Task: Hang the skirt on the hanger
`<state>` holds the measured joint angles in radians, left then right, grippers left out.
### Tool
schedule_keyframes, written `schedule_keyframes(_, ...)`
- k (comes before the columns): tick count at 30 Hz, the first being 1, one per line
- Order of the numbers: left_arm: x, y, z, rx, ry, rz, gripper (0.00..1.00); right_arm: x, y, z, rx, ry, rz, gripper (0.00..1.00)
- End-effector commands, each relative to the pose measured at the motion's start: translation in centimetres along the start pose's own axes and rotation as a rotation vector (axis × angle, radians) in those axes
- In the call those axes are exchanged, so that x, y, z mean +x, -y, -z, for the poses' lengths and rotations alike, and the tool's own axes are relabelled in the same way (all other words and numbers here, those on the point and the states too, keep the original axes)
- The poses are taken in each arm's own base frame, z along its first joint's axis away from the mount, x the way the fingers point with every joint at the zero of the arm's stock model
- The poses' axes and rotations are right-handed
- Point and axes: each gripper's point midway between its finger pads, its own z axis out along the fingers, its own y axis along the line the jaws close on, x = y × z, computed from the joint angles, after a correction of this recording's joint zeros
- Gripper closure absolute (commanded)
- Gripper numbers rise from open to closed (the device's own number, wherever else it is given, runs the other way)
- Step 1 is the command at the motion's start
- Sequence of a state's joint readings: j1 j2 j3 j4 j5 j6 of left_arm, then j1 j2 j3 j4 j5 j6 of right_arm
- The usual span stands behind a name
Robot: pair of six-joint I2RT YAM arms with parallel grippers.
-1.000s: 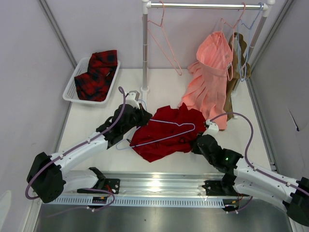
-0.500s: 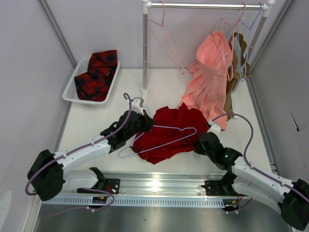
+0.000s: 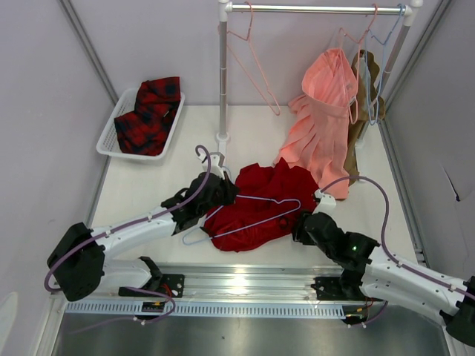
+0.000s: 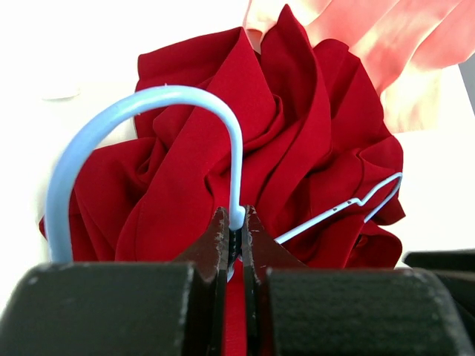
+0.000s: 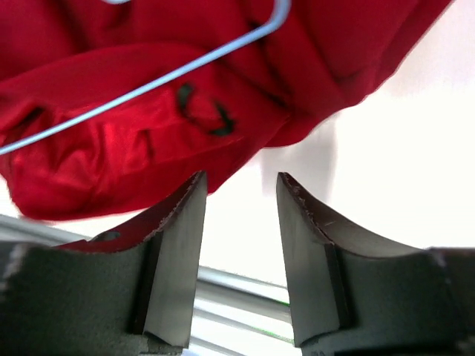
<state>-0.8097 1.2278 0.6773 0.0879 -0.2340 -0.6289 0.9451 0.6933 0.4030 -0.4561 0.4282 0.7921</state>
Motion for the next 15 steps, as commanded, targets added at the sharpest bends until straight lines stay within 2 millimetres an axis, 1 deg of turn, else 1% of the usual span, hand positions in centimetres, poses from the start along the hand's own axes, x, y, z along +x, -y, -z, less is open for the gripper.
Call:
schedule_keyframes(1,-1.2,0.6,-0.3,-0.003,0.042,0.007,1.00,-2.9,-1.7,2.4,-0.008,0.106,0.013,0.57)
schedule_keyframes(3,-1.3,0.7,-0.3,0.001,0.045,0.009,1.00,-3.4,-3.1,3.0,-0.046,0.129,0.039,0.62)
schedule_keyframes(4,-1.4,0.8,-0.3,0.003,0.046,0.011,1.00,-3.3,-4.0,3.3,-0.068,0.129,0.086,0.63)
schedule_keyframes(6,-1.5,0.9,-0.3,0.006,0.049,0.012,1.00,-3.3,-5.3,2.9,-0.089,0.129,0.112,0.63)
schedule_keyframes(8,-1.6,0.9,-0.3,0.006,0.049,0.011,1.00,-2.1,-6.0,1.9,-0.092,0.081,0.183,0.66)
schedule_keyframes(9,-1.6,1.0,-0.3,0.006,0.047,0.010,1.00,-2.1,-7.0,1.5,-0.129,0.084,0.184,0.66)
schedule_keyframes(11,-1.8,1.1,-0.4,0.006,0.049,0.011,1.00,-0.9,-7.0,0.2,-0.138,0.030,0.226,0.67)
schedule_keyframes(12,-1.8,1.1,-0.3,0.006,0.049,0.009,1.00,-1.1,-7.4,-0.3,-0.159,0.033,0.215,0.67)
schedule_keyframes(13,-1.8,1.2,-0.4,0.006,0.047,0.009,1.00,-1.1,-7.4,-0.7,-0.167,0.026,0.217,0.69)
schedule_keyframes(14,-2.0,1.3,-0.3,0.009,0.051,0.008,1.00,-1.2,-6.8,-1.5,-0.150,0.020,0.210,0.70)
schedule_keyframes(15,-1.9,1.3,-0.3,0.010,0.047,0.008,1.00,-1.0,-7.1,-1.8,-0.177,0.004,0.218,0.70)
